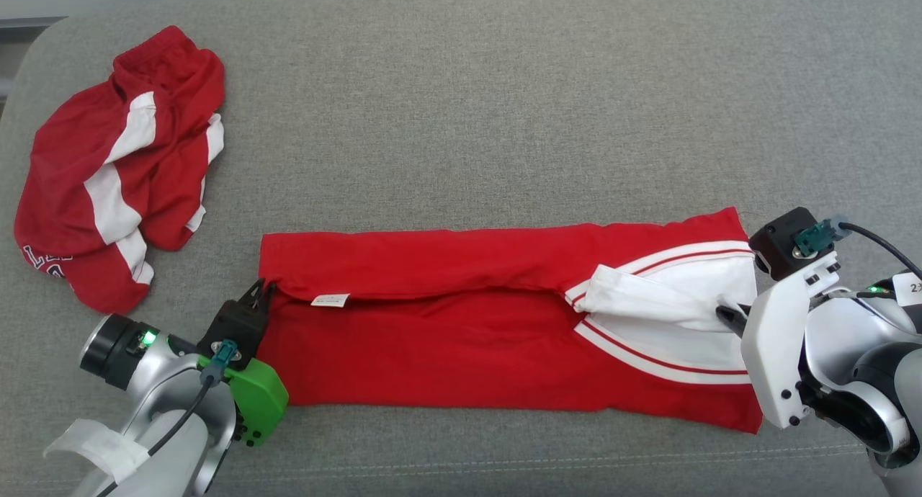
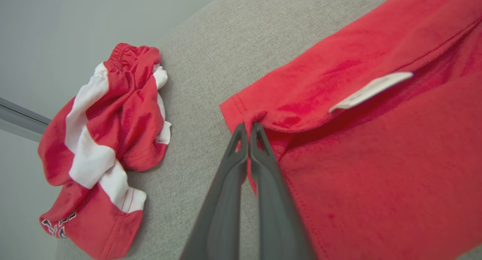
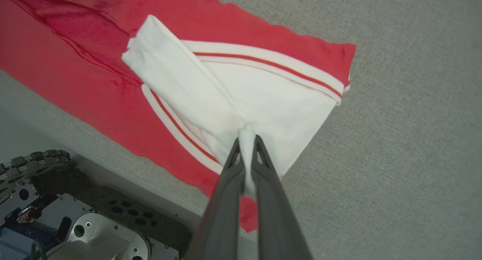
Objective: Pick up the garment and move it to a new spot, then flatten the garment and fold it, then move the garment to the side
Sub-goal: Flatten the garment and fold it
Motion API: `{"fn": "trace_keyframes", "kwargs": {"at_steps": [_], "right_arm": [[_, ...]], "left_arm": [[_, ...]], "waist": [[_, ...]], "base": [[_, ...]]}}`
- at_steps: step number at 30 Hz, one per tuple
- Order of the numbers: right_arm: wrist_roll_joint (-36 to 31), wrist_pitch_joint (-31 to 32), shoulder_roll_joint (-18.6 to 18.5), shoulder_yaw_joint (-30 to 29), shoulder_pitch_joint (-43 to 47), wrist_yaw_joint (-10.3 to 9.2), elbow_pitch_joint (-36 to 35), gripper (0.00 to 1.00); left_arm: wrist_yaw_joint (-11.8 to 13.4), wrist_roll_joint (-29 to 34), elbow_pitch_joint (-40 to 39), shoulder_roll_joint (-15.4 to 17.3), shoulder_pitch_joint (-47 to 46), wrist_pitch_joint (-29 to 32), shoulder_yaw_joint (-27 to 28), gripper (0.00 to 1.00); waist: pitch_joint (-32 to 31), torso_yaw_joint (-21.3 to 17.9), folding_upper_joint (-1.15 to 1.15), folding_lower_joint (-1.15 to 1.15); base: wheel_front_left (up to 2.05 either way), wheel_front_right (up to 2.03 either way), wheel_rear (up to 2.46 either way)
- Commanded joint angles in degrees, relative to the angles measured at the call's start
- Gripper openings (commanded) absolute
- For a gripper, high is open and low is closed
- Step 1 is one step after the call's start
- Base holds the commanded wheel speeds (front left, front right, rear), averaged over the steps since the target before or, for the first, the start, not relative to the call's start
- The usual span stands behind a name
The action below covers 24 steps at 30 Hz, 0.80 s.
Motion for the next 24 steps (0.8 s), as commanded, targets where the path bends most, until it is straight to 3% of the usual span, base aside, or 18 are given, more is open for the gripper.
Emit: {"fn": "trace_keyframes", "kwargs": {"at_steps": [1, 3, 4, 5, 6, 7, 10, 11, 12, 20, 24], "right_arm": [[0.32, 0.31, -0.12, -0.39, 1.02, -0.02, -0.50, 0.00], [0.53, 0.95, -0.21, -0.14, 1.79, -0.02, -0.44, 0.00], [0.58, 1.01, -0.19, -0.10, 2.04, -0.02, -0.49, 0.00], [0.83, 1.22, -0.08, 0.10, 2.30, -0.02, -0.43, 0.00], [1.09, 1.54, -0.07, 0.45, 2.59, -0.02, -0.30, 0.00], [1.12, 1.73, -0.18, 0.68, 2.66, -0.02, -0.35, 0.00], [1.55, 2.22, 0.15, 1.06, 3.41, -0.02, -0.33, 0.00], [1.67, 2.38, 0.32, 1.08, 3.65, -0.02, -0.32, 0.20], [1.87, 2.49, 0.66, 0.74, 3.88, -0.02, -0.16, 1.00], [2.22, 4.94, 0.82, 1.26, 6.52, -0.01, -1.24, 1.00], [1.04, 3.05, 0.73, 0.57, 7.27, -0.01, -2.29, 1.00]], "left_arm": [[0.42, -0.60, 0.56, 0.15, 0.74, -0.13, 0.21, 0.00], [0.48, -0.79, 1.14, 0.07, 0.51, -0.35, 0.27, 0.00], [0.30, -1.07, 1.42, -0.08, 0.47, -0.08, 0.30, 0.08], [0.23, -1.13, 1.67, -0.18, 0.35, -0.06, 0.29, 0.34], [0.19, -1.73, 2.12, -0.38, 0.41, 0.05, 0.46, 0.77], [0.27, -2.05, 2.64, -0.51, 0.50, 0.36, 0.64, 1.00], [1.13, -3.18, 3.09, -1.38, 1.09, 0.81, 1.21, 1.00], [1.24, -3.59, 3.09, -1.55, 1.38, 0.84, 1.29, 1.00], [1.51, -3.86, 3.10, -1.67, 1.49, 0.76, 1.44, 1.00], [4.01, -6.98, 1.97, -2.07, 3.91, 0.63, 3.82, 1.00], [5.90, -8.67, -0.02, -1.96, 5.60, -0.83, 5.95, 1.00]], "waist": [[-0.21, 0.11, 0.00, 0.00], [-0.40, 0.24, 0.00, 0.00], [-0.48, 0.28, 0.00, 0.00], [-0.55, 0.32, 0.00, 0.00], [-0.62, 0.35, 0.00, 0.00], [-0.66, 0.37, 0.00, 0.00], [-0.91, 0.49, 0.00, 0.00], [-1.00, 0.52, 0.00, 0.00], [-1.10, 0.56, 0.00, 0.00], [-2.33, 1.29, 0.00, 0.00], [-3.17, 1.72, 0.00, 0.00]], "base": [[0.00, 0.00, 0.00], [0.00, 0.00, 0.00], [0.00, 0.00, 0.00], [0.00, 0.00, 0.00], [0.00, 0.00, 0.00], [0.00, 0.00, 0.00], [0.00, 0.00, 0.00], [0.00, 0.00, 0.00], [0.00, 0.00, 0.00], [0.00, 0.00, 0.00], [0.00, 0.00, 0.00]]}}
